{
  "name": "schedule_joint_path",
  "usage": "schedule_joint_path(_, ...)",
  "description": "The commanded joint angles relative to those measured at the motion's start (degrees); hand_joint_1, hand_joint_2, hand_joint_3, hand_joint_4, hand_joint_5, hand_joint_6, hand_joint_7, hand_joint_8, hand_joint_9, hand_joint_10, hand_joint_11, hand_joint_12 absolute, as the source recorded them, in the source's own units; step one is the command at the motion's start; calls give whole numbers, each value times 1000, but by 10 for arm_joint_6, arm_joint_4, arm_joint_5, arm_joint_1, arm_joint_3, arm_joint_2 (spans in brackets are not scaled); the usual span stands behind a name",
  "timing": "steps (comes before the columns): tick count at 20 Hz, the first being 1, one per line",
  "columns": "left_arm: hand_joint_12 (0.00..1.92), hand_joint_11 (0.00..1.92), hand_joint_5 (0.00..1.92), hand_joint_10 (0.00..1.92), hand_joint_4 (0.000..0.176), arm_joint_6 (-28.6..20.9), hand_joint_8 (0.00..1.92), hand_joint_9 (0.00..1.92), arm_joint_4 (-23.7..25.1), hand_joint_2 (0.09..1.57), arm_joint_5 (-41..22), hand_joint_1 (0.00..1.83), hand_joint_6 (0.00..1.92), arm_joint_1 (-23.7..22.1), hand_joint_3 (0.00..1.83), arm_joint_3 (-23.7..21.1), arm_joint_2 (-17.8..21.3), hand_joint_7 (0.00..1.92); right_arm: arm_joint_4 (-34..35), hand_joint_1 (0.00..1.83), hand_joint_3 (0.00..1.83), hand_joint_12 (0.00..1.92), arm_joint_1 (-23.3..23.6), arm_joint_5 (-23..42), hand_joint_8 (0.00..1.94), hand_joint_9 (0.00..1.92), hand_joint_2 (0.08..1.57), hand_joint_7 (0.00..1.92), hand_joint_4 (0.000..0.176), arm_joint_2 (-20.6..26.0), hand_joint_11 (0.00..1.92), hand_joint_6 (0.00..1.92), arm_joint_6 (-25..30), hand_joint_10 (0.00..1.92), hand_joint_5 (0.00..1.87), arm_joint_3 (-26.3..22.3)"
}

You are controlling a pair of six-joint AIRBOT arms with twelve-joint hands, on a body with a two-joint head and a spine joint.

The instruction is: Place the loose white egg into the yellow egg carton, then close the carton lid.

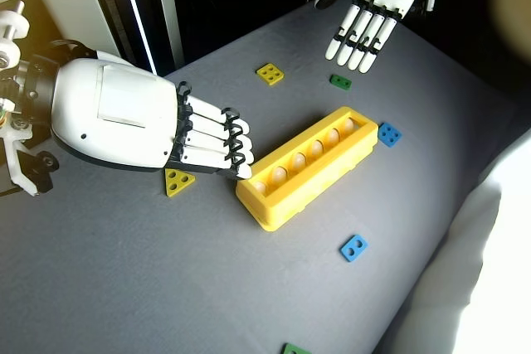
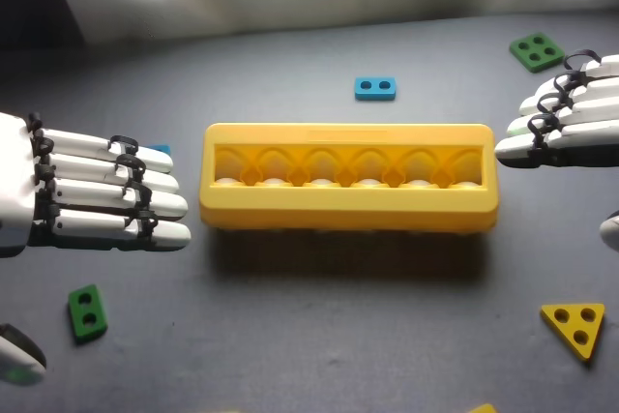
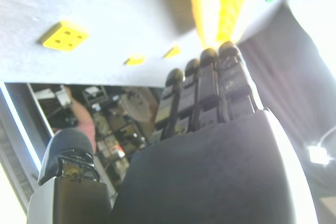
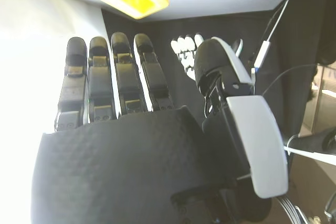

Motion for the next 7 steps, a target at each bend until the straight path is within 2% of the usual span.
schedule_joint_path(1, 0, 0, 0, 0, 0, -2, 0, 0, -39, 1099, -33, 0, 0, -2, 0, 3, 7, 0, 28, 0, 0, 394, 5, 28, 1, 125, 1532, 170, 0, 7, 0, 0, 0, 3, 163, 0)
schedule_joint_path(7, 0, 0, 0, 0, 0, -2, 0, 0, -43, 1095, -34, 0, 0, -1, 0, 4, 6, 0, 28, 0, 0, 434, 5, 28, 6, 142, 1531, 179, 0, 7, 0, 7, 0, 6, 187, 0)
